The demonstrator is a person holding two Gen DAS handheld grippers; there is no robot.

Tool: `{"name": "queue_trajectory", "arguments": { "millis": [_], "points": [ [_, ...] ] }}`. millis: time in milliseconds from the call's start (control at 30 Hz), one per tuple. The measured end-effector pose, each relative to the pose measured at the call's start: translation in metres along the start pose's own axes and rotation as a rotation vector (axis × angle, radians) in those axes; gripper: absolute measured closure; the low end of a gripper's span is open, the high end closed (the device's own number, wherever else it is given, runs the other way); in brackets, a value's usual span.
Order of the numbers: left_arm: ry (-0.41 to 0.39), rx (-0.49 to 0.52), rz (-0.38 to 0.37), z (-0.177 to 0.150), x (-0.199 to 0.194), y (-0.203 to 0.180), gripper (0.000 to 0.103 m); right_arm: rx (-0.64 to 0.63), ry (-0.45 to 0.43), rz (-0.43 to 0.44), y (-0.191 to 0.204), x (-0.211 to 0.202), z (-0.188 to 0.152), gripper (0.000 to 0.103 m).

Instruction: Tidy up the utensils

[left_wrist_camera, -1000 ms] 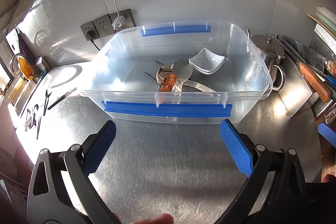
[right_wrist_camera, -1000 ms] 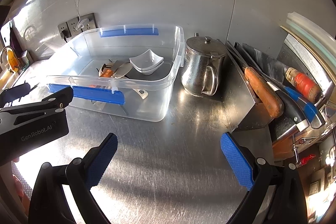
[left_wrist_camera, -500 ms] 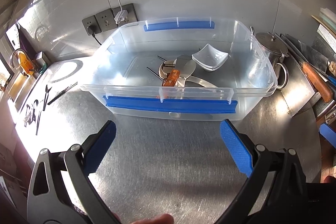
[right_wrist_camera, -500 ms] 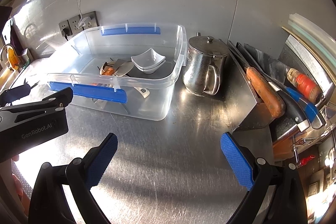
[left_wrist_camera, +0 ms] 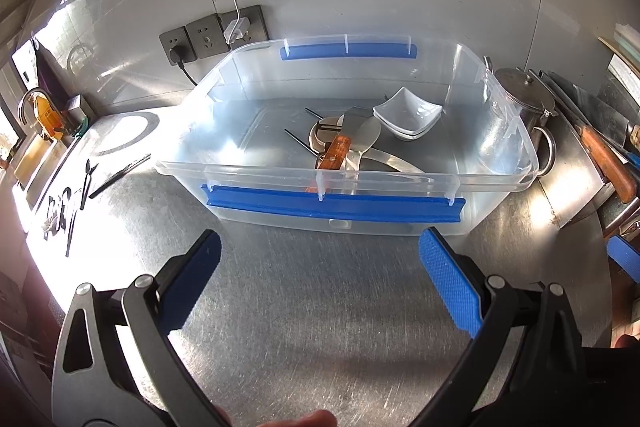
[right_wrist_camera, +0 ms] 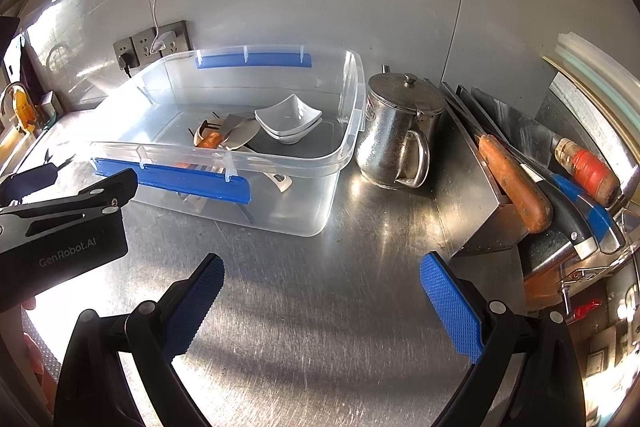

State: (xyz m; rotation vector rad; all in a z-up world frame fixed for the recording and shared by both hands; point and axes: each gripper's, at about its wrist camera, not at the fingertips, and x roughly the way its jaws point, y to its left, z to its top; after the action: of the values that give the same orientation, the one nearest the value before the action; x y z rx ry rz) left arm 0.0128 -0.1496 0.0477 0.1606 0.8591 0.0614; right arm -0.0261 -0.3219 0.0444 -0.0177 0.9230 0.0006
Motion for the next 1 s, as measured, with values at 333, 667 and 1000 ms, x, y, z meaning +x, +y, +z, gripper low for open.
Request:
{"name": "queue_trajectory", "arguments": {
  "millis": [333,667,1000],
  "points": [
    [0.0,0.015,-0.011,0.0034,0.0044,-0.0026,0.008,0.01,0.005,-0.009,-0.0006,0.002,0.0002,0.005],
    [-0.012,0.021,-0.021,0.0022,0.0024,-0.0046,0.008,0.028,-0.002,-0.043,-0.0029,-0.0006,-0.0008,0.005],
    [-0.015,0.027,-0.025,-0.0002,-0.0004,-0.0042,0.008,0.017,-0.008,-0.045,0.0012,-0.0024,-0.0023,0.005]
  ]
}}
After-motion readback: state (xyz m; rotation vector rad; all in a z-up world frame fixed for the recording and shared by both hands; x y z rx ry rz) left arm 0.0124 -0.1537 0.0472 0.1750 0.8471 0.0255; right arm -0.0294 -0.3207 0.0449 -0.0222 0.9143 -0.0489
